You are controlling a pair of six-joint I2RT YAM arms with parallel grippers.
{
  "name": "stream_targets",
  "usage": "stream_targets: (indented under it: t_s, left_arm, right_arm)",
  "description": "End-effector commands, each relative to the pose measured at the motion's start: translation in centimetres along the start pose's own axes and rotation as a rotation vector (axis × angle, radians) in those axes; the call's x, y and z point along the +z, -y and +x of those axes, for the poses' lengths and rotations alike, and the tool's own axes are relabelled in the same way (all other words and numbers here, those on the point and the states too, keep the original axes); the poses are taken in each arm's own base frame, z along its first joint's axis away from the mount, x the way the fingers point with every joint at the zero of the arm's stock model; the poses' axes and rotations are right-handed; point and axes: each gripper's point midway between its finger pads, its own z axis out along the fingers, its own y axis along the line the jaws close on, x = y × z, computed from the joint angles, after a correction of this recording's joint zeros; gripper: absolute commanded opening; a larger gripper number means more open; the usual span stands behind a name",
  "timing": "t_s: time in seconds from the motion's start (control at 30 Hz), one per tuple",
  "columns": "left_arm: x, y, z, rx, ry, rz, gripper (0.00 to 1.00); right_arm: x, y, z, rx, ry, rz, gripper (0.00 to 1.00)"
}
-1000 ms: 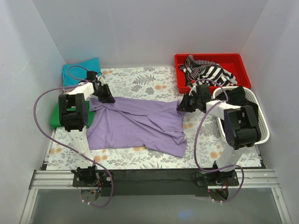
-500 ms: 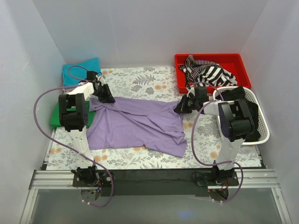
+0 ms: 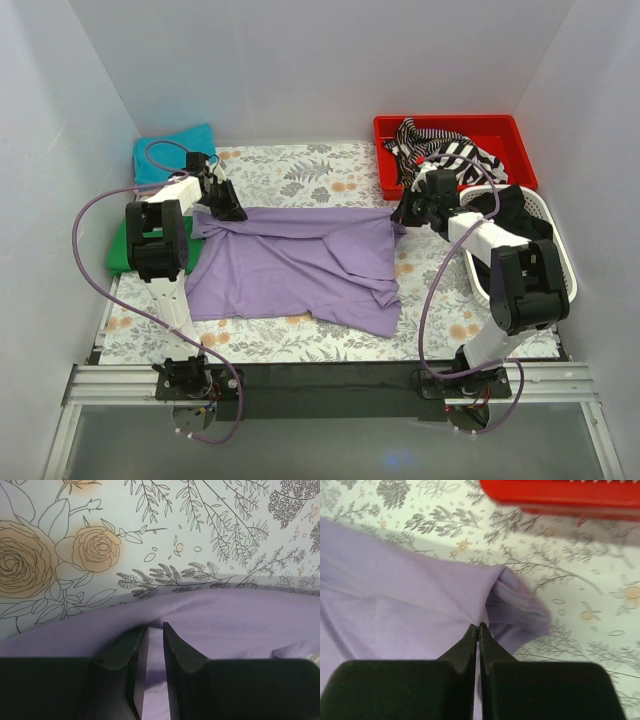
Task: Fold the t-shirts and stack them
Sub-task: Fold the tshirt
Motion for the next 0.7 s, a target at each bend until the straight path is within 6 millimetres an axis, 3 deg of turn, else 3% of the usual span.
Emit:
stream_targets:
  t_s: [0.0,0.17,0.2,0.23,0.27,0.33,0.5,0.67]
  left_arm:
    - [1.0,-1.4,1.9,-0.01,-0.069,-0.057,0.18]
    - [1.0,-1.7,2.1,-0.007,-0.074,-0.074,0.18]
    - [1.0,-1.8,2.1,-0.009,-0.074,-0.075,0.18]
    - [1.0,-1.8,2.1,-0.01,-0.077,-0.076,0.18]
    - [1.2,-1.9,2.3,-0.011,-0.082,-0.08,0.18]
    - [1.2,-1.9,2.2,-0.011,-0.083,-0.079,0.18]
    - [0.7,-1.6,1.7,-0.005,-0.064,-0.078,0.18]
    - [-0.3,-0.4,0.5,0.004,-0.008,-0.048,0.2]
  right_arm:
    - [-1.0,2.9,-0.7,-0.083,-0.016,0.168,0.01]
    - [-1.4,5.4,0.5,-0.092,-0.083,0.304,0.01]
    - [-1.2,5.8,1.0,-0.092,-0.102,0.318,0.15]
    - [-1.2,6.0,1.2,-0.088,-0.115,0.331,0.21]
    - [-1.4,6.2,1.4,-0.089,-0.132,0.341,0.22]
    - [-1.5,6.2,1.3,-0.09,-0.124,0.349,0.33]
    - [-2.7,3.9,-1.3,-0.112,-0.047,0.267,0.37]
    - [-1.8,-0.4,-1.7,-0.132,-0.065,0.067,0.38]
